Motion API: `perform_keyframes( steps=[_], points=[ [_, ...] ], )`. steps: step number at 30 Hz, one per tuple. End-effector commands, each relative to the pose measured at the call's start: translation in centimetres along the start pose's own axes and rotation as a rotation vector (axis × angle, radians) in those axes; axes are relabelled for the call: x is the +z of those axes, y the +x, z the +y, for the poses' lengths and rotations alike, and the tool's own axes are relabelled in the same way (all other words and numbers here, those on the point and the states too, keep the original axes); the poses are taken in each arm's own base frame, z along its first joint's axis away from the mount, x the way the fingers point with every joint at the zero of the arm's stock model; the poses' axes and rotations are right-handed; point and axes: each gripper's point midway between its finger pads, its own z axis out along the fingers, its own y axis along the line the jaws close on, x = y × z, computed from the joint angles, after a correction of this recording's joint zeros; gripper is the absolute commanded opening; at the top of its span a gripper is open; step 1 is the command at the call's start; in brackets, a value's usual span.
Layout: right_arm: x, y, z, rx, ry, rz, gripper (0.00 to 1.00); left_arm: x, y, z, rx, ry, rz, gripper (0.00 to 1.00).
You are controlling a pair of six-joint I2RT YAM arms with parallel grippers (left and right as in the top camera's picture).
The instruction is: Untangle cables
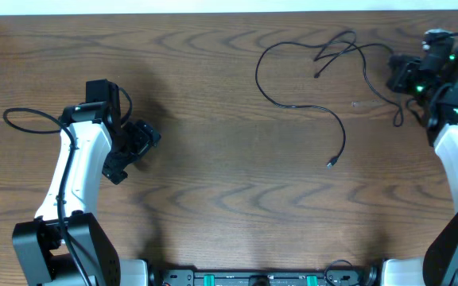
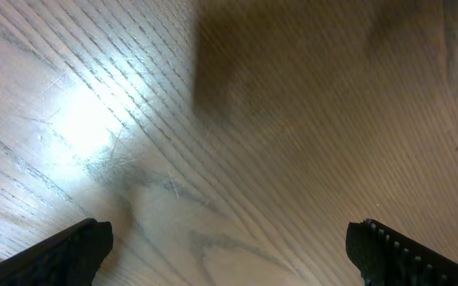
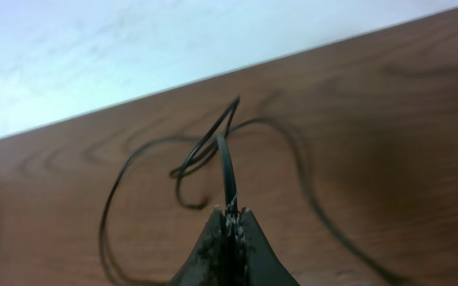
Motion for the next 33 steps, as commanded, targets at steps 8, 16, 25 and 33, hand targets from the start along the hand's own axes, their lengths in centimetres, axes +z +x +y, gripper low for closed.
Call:
perform_keyframes(
  steps=[8,16,25,33],
  points=[
    [4.8,6.2,9.1,-0.148,-0.137,0.156,0.01,-0.1,-0.3,0.2,-0.01,-0.015,-0.014,0.99],
    [10.8,16.6,12.9,-0.207,-0.22,0.349,0.49,-0.1,-0.3,0.2,-0.01,-0.015,-0.014,0.99],
    [12.1,18.5,12.2,-0.245,-0.217,0.373,0.99,-0.1,-0.3,0.2,-0.01,-0.015,-0.014,0.99],
    [11.8,19.9,9.9,-0.516,-0.153,0.42,0.86,-0.1,-0.3,0.2,-0.01,-0.015,-0.014,0.99]
  ],
)
